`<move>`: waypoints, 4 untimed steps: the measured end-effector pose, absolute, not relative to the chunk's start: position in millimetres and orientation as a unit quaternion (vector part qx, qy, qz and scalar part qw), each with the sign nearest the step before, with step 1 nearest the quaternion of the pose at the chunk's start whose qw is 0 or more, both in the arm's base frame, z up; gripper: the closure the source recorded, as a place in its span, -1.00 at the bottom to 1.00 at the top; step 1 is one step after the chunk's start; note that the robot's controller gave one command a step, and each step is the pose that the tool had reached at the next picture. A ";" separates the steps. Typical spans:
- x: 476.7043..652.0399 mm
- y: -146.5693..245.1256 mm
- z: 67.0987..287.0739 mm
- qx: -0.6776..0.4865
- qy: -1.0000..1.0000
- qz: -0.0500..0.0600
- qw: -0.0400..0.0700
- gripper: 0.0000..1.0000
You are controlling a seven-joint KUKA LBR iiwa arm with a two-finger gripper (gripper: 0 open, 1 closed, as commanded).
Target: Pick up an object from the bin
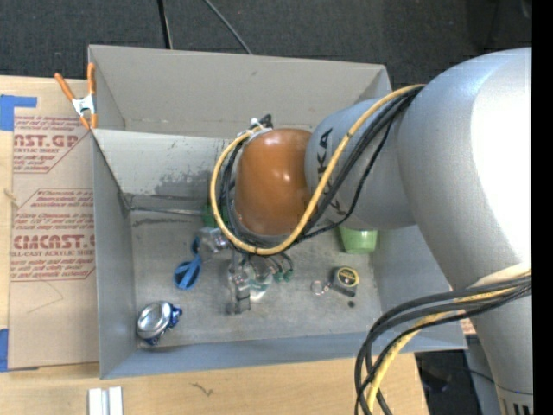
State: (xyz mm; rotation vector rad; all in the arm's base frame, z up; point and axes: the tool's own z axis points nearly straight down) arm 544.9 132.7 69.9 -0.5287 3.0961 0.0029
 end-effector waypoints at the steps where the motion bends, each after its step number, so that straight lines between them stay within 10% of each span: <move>1: 575.7 182.3 71.3 -0.301 0.954 0.001 0.002 -1.00; 2: 565.9 247.0 75.2 -0.301 0.954 0.003 0.002 -1.00; 3: 501.2 227.0 69.1 -0.453 0.891 0.001 -0.001 -1.00; 4: 501.9 227.0 69.4 -0.452 0.892 0.001 0.000 1.00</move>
Offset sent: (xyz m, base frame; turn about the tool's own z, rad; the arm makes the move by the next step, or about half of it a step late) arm 0.0303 0.0476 0.0012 -0.2711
